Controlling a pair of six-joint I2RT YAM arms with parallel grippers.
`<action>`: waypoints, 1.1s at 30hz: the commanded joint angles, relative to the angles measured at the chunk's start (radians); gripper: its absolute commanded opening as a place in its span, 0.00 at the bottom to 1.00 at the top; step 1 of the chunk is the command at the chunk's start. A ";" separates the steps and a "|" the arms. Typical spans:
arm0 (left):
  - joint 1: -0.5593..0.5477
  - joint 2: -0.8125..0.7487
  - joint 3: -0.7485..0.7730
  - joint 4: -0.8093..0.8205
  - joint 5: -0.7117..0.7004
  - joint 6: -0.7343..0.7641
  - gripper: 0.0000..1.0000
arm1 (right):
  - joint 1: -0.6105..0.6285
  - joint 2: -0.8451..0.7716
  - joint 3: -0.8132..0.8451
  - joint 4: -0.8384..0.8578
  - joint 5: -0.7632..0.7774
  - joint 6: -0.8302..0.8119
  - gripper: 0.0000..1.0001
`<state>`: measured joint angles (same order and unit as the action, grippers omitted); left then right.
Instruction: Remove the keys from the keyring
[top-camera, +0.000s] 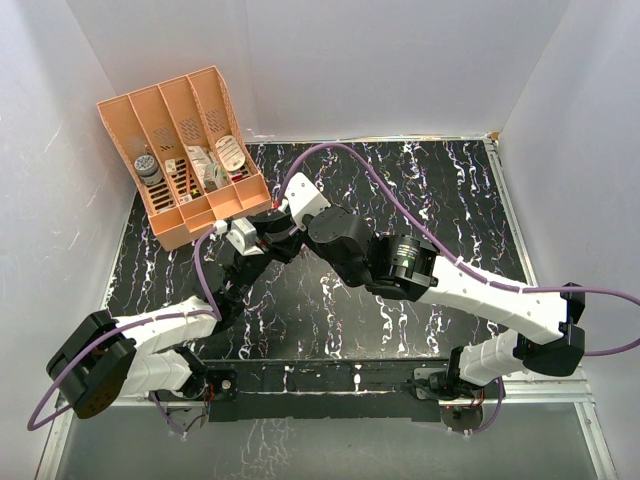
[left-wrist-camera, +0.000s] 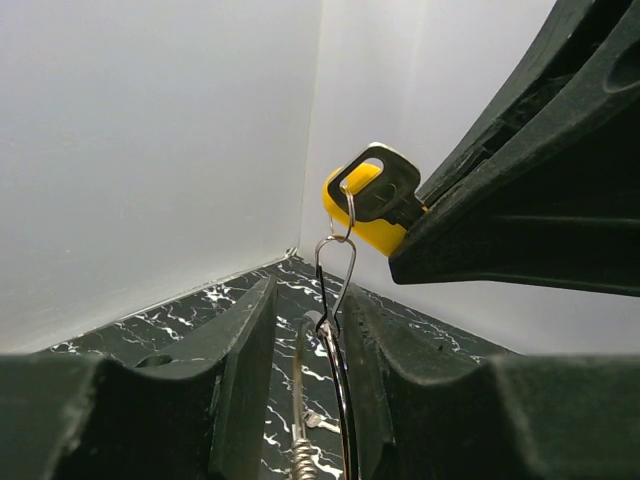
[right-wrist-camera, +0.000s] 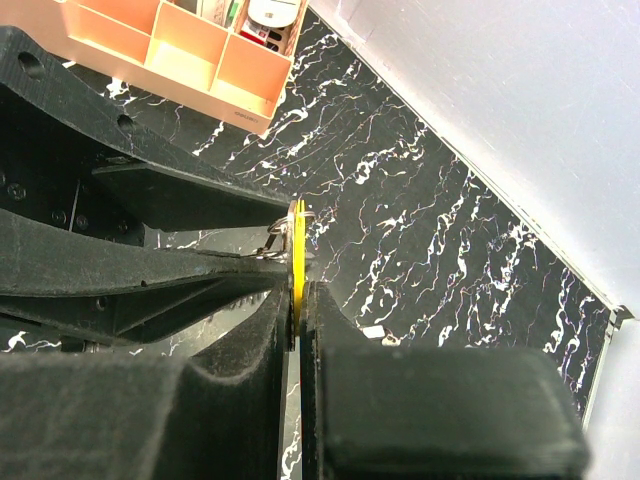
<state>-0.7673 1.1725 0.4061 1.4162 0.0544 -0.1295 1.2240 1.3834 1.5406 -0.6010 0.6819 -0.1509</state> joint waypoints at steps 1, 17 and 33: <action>-0.008 -0.017 0.035 0.038 -0.002 0.014 0.30 | 0.005 -0.018 0.001 0.068 0.018 0.008 0.00; -0.012 -0.048 0.042 0.017 -0.005 0.028 0.29 | 0.005 -0.023 -0.007 0.075 0.017 0.010 0.00; -0.015 -0.038 0.038 0.016 0.000 0.028 0.22 | 0.005 -0.027 -0.007 0.075 0.020 0.013 0.00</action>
<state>-0.7753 1.1530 0.4133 1.3975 0.0521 -0.1120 1.2240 1.3834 1.5398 -0.6010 0.6819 -0.1501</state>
